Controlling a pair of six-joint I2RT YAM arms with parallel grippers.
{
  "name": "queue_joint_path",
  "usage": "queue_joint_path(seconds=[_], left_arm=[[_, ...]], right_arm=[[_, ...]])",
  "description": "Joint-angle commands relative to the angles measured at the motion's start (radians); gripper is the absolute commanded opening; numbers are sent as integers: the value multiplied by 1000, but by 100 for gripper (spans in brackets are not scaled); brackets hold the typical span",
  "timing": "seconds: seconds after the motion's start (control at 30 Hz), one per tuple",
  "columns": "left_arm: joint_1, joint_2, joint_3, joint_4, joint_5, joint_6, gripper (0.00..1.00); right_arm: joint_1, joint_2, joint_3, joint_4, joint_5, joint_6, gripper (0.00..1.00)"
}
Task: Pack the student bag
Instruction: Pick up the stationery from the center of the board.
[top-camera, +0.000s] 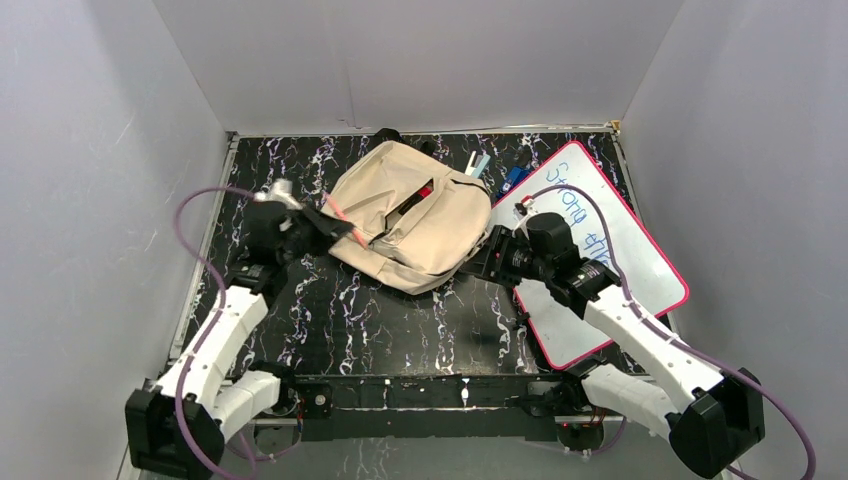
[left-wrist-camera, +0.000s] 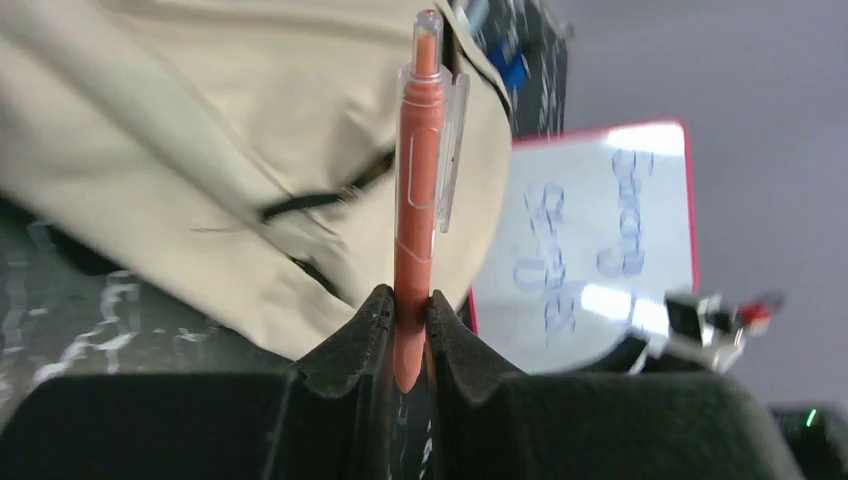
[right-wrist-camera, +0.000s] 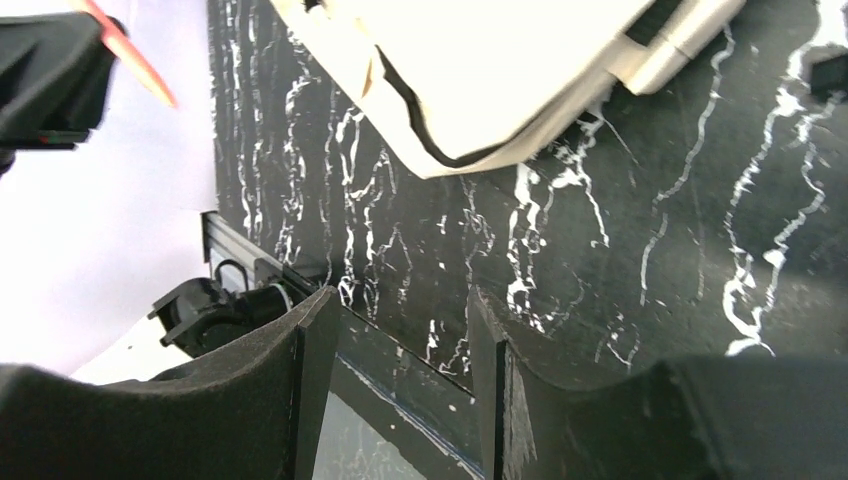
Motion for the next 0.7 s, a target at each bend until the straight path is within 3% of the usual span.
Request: queue_joint_path(seconds=[0.0,0.07,0.17,0.4,0.67], left_arm=[[-314,66,95,82,-29,239,0],[-429,122,119,83,-86,267,0],[-510,159,134,102,-122,288,0],[-575,223,150,242,48,347,0],[-613,252,125,315,104,338,0]], right_arm=[[1,40,72,185,-120,6,58],[1,69,98,223,-155,8,58],[3,83,123,266,-156,8,59],[3,47,69,452,-138,-12,66],[3,79,52,510,-177,-26,53]])
